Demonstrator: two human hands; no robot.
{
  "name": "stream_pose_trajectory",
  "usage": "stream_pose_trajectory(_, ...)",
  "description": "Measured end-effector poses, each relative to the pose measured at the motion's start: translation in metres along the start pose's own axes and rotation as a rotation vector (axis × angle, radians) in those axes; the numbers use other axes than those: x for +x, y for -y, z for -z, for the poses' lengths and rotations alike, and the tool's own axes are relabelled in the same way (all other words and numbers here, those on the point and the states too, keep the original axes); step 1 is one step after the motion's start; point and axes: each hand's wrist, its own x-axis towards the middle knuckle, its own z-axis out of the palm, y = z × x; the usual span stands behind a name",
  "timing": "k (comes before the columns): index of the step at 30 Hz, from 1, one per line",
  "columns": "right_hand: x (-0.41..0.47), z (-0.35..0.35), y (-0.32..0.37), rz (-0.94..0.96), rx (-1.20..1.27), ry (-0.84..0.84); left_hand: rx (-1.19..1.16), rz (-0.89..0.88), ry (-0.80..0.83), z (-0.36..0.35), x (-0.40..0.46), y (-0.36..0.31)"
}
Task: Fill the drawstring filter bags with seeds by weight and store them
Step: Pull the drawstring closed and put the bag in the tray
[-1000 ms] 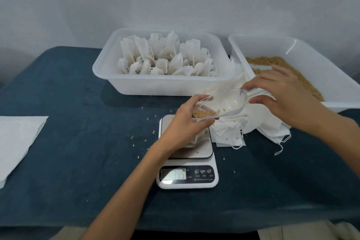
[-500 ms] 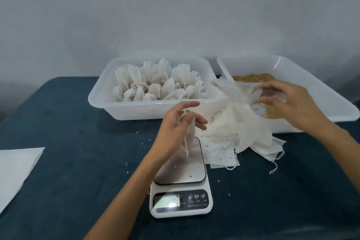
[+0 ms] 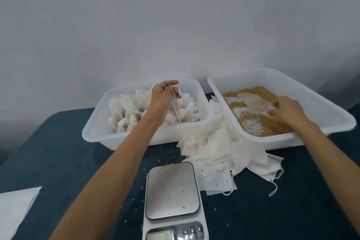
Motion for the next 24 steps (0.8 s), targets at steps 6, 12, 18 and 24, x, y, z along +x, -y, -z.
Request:
stream_pose_trajectory(6, 0.002, -0.001, 0.002, -0.057, -0.116, 0.147, -0.061, 0.189, 0.066, -0.04, 0.024, 0.02)
stream_pose_trajectory(12, 0.003, -0.002, -0.003, -0.08, -0.124, 0.103, -0.156, 0.338, 0.148, -0.057, 0.038, 0.037)
stream_pose_trajectory(18, 0.009, -0.01, -0.004, -0.106, -0.198, 0.113, 0.114, 0.291, 0.203, -0.053, 0.039, 0.045)
stream_pose_trajectory(24, 0.005, -0.011, -0.003, -0.081, -0.259, 0.163, 0.535, -0.001, 0.268, -0.055, 0.021, 0.03)
